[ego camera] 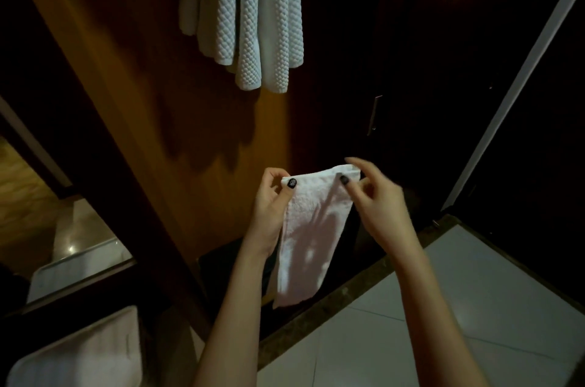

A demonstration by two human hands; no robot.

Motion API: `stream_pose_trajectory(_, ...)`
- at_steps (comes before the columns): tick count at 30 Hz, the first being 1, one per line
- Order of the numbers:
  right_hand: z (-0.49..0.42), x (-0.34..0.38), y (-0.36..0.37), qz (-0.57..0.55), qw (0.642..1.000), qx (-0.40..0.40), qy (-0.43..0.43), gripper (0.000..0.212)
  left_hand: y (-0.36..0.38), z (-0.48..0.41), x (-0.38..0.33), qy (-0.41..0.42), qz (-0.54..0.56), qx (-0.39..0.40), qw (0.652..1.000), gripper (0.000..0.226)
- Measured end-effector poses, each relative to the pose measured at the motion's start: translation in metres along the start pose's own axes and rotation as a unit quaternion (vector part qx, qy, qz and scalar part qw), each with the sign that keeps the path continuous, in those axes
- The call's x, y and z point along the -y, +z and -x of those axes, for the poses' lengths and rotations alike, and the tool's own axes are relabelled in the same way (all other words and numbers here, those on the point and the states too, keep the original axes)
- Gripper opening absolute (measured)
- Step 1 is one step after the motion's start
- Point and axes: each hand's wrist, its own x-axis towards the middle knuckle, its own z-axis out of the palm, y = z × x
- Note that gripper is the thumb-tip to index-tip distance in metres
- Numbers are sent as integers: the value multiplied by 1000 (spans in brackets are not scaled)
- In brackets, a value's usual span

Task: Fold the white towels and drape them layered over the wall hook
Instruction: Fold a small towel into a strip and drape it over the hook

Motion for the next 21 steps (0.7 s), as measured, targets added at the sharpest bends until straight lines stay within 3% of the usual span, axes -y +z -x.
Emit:
stream_pose_trajectory(3,7,-7,10,-40,989,140,-6,35,0,1,3,-10,-9,29,1000,6)
stream_pose_trajectory(6,2,-13,12,-110,975,190,16,29,-1,3,4,-28,-1,63,998,6)
stream_pose_trajectory(15,-8,-25,5,-157,959,235,6,14,8,5,12,-36,69,73,994,3)
stream_pose_trajectory(21,-10,-29,-5,-189,953,236,4,5,10,7,20,-37,-29,54,997,5)
